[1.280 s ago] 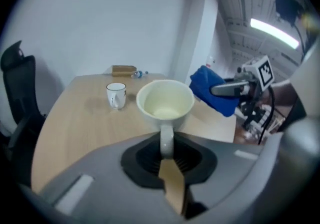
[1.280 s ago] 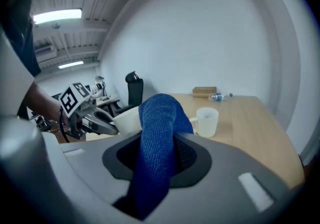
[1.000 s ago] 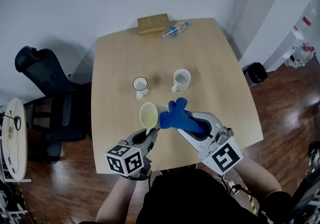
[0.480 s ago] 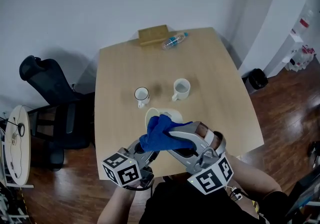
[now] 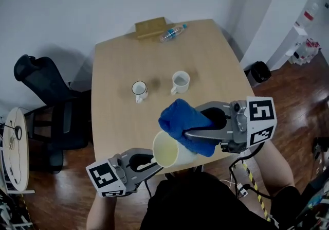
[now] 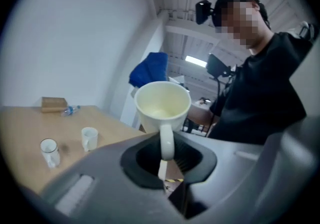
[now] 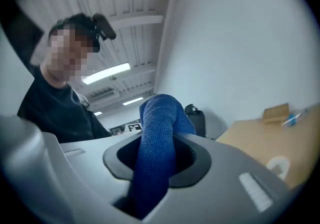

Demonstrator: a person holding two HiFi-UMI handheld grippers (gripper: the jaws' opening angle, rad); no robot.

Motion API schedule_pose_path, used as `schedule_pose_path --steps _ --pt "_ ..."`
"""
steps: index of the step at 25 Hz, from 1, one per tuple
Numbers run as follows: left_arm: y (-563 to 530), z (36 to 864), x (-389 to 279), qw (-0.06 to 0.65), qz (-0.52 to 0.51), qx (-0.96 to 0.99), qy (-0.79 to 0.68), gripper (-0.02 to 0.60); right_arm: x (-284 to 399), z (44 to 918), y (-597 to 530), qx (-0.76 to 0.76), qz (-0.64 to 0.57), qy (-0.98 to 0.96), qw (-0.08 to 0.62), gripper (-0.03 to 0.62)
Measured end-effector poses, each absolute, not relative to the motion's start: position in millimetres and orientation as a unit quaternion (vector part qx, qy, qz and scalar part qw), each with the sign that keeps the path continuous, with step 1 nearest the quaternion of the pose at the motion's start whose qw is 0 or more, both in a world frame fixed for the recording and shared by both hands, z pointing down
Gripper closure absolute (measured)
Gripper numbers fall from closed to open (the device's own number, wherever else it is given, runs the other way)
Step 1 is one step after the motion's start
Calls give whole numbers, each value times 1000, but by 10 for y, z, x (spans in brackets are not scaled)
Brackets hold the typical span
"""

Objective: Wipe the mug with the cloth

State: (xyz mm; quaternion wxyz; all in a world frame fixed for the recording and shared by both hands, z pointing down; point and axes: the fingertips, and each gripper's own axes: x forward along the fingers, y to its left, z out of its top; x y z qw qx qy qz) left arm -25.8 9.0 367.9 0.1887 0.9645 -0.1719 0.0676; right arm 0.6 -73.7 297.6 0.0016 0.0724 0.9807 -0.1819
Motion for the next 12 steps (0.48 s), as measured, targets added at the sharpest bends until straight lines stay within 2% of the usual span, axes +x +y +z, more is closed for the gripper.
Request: schedule_pose_path --steps 6,12 --pt "591 3571 92 169 82 982 -33 546 95 3135 -432 301 -412 856 78 480" --pt "693 3465 289 155 56 986 5 546 -66 3481 -198 361 -506 777 103 483"
